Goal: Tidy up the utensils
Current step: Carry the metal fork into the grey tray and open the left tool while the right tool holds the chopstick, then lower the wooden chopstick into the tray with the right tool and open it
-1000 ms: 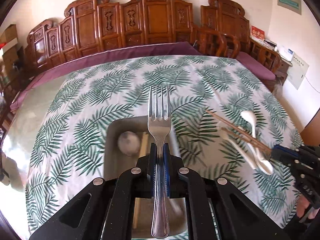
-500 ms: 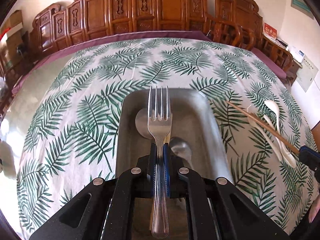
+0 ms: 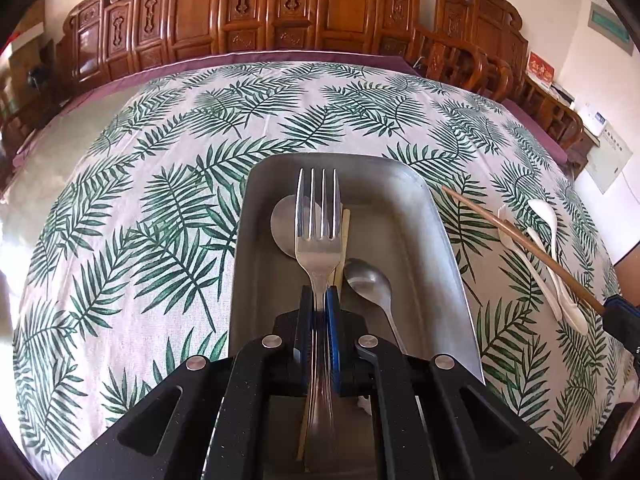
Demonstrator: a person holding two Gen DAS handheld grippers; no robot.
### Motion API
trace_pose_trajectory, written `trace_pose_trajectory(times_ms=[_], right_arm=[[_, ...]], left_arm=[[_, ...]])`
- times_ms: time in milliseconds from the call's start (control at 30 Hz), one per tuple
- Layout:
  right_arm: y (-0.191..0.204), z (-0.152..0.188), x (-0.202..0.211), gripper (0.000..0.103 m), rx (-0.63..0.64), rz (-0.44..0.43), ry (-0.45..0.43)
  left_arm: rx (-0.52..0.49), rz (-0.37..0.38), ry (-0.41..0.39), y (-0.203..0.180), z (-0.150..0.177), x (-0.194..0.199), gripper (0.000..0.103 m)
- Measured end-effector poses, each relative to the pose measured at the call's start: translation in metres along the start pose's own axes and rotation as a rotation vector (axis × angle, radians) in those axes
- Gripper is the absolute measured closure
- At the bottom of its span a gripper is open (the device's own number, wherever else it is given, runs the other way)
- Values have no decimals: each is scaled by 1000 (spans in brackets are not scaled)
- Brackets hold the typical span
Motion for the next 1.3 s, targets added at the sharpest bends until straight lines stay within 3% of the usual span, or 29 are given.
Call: trace_pose_trajectory(times_ms=[267,533,700,933,1167,1200,1300], right_arm=[[21,-15,2,97,41,18,6],[34,-28,4,97,72,41,5],[49,-35,-3,97,87,21,7],[68,-36,-26,97,89,-8,21],[80,-30,-53,97,77,-26,64],[82,-29,-58,97,75,-26,69],[85,-26,-70,97,65,-14,82]], left_arm=[[9,31,11,-1,-1,2,97],[24,69,-32,0,-11,21,96],[19,61,-77,8,-18,36,81],[29,42,-99,23,-27,45,78],[44,10,-146,46,-39,57,58],[49,2,-150,50,-40,59,49],[65,-12,-163,61,-43,61,41]])
Point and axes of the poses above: each gripper's, at about its wrist camera, not at the fingertips, and x roughly against the way its jaws point, y to its left, z to its underside, the point moved 2 cm from there along -x, roughly the way its jaws point, and after that the axes turned 13 degrees about -y, right-handed, at the moved point
